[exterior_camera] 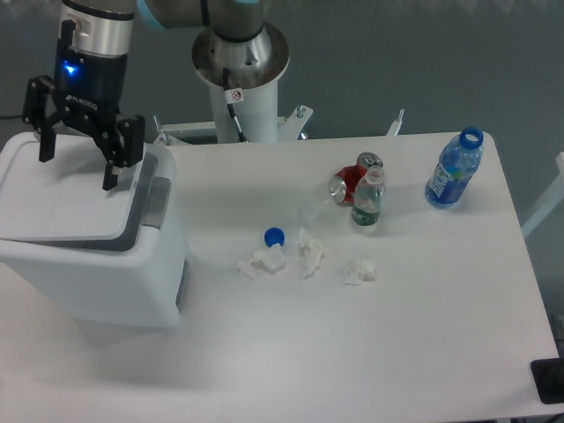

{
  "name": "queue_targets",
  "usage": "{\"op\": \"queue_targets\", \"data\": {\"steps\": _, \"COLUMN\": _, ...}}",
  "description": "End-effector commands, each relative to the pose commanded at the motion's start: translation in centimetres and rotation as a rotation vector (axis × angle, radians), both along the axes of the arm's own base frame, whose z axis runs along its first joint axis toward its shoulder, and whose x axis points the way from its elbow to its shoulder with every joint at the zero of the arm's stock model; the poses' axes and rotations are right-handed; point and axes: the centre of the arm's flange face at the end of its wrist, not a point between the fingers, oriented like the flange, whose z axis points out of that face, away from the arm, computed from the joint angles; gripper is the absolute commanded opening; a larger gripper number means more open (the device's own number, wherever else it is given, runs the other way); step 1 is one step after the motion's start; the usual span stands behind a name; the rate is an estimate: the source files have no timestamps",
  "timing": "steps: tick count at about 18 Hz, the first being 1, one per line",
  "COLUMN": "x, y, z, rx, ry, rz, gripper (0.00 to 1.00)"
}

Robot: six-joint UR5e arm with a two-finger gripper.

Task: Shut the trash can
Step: 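Hold the gripper pressed on the closed lid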

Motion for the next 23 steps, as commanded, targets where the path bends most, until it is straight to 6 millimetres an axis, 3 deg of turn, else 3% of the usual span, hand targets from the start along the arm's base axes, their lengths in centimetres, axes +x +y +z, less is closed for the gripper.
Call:
{"op": "queue_targets", "data": {"steps": 11, "x": -1.6, "y": 0.3, "z": -1.5, "rx": -0.024, "ry": 0.000, "rz": -0.001, "gripper": 1.00}}
{"op": "queue_targets", "data": {"steps": 23, "x": -1.9, "y": 0.4, "z": -1.7, "rx": -0.030, "ry": 0.002, "rz": -0.004, "gripper": 1.00}}
